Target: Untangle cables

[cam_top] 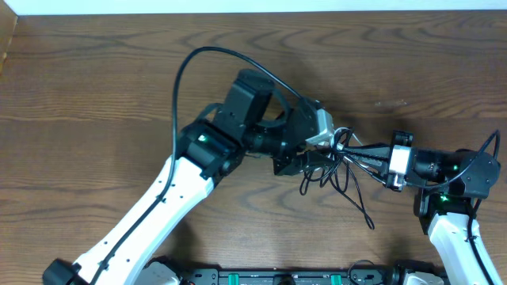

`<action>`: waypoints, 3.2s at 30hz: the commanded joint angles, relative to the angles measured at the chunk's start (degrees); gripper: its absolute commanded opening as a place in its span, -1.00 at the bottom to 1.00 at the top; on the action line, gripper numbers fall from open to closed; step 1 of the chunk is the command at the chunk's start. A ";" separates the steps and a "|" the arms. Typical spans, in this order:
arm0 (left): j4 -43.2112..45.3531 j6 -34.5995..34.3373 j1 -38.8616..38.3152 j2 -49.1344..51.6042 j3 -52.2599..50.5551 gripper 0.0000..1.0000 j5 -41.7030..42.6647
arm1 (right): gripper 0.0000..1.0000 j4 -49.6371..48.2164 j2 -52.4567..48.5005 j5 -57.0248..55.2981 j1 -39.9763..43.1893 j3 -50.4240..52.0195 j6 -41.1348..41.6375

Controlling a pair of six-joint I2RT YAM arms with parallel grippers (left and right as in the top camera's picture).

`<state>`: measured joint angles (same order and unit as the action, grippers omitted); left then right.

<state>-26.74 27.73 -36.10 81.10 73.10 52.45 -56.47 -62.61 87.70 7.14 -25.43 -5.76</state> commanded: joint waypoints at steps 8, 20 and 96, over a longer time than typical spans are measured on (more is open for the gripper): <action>0.04 0.31 0.02 2.84 0.24 -0.84 0.85 | -0.98 -2.62 0.37 -0.74 -0.48 -0.76 2.16; 1.79 0.31 1.44 1.62 0.26 -0.85 0.87 | -0.98 -1.79 0.35 -1.20 2.82 -0.76 3.19; 5.46 -8.31 6.14 0.33 0.26 -0.85 2.25 | -0.97 4.44 0.35 -7.19 4.28 -0.76 2.89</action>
<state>-21.67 19.49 -29.89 83.31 73.10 52.66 -52.12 -62.61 81.12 11.14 -25.45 -2.76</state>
